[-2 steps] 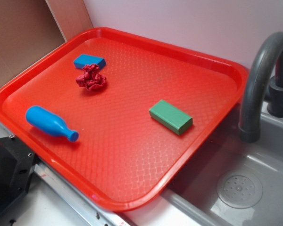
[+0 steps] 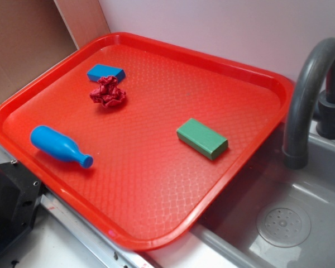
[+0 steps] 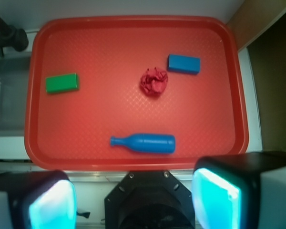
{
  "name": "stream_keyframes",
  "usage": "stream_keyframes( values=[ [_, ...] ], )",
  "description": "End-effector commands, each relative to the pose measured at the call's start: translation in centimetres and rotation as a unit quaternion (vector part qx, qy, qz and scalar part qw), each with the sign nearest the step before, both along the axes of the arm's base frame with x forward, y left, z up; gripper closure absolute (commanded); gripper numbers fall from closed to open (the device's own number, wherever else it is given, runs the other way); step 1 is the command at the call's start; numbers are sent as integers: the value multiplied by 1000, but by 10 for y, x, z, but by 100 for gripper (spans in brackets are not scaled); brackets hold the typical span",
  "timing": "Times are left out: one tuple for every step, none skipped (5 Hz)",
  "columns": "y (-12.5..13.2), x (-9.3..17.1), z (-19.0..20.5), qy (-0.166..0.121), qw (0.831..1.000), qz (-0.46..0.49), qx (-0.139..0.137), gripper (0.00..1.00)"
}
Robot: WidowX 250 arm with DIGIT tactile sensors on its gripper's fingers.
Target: Grab the green block.
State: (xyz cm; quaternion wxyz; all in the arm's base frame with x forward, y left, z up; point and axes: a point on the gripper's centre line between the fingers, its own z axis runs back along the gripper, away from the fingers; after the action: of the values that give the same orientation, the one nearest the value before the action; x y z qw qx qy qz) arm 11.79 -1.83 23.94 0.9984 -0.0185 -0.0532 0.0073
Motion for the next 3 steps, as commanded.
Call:
stream_keyframes(
  values=[
    [-39, 52, -23, -19, 974, -219, 46, 0],
    [-76, 63, -39, -19, 941, -332, 70, 0],
    [-101, 78, -60, -45, 894, -440, 74, 0]
  ],
)
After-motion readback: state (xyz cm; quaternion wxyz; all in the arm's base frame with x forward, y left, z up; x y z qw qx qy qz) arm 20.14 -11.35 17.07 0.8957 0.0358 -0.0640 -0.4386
